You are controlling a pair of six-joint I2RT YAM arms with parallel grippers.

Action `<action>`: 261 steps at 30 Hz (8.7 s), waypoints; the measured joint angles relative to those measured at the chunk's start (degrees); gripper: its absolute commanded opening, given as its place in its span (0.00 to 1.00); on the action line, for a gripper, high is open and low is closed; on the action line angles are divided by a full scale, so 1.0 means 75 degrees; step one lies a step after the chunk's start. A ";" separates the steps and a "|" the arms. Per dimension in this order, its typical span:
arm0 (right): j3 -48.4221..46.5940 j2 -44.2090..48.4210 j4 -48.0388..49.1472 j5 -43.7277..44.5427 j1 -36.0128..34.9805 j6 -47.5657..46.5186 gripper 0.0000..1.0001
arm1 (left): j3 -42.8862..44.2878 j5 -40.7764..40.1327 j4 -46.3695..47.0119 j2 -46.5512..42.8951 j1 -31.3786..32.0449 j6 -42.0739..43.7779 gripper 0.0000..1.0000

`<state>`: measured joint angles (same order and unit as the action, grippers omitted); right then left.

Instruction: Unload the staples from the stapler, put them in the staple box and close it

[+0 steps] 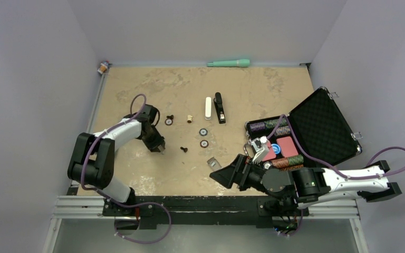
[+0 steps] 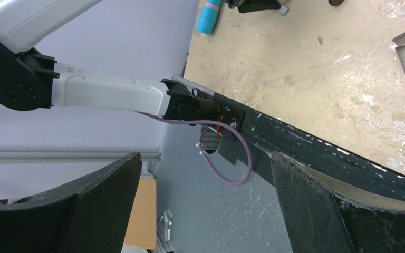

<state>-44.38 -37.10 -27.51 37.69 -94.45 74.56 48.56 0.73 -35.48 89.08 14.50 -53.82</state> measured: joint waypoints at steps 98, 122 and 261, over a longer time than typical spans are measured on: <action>0.0160 -0.1230 0.0729 -0.0399 0.0000 -0.0169 0.98 | -0.1912 -0.1011 0.0323 -0.2553 0.2707 -0.0568 0.43; 0.0414 -0.0420 0.0749 -0.0393 0.0000 -0.0152 0.98 | -0.1274 -0.1818 0.0026 -0.1437 0.3249 -0.1524 0.28; -0.0478 0.0061 -0.0315 0.0067 0.0000 -0.0344 0.98 | 0.2862 0.0242 0.0560 0.2069 0.5887 0.2521 0.14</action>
<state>-47.97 -36.64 -29.87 38.20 -94.45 71.99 70.02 2.55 -31.29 104.60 58.65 -34.92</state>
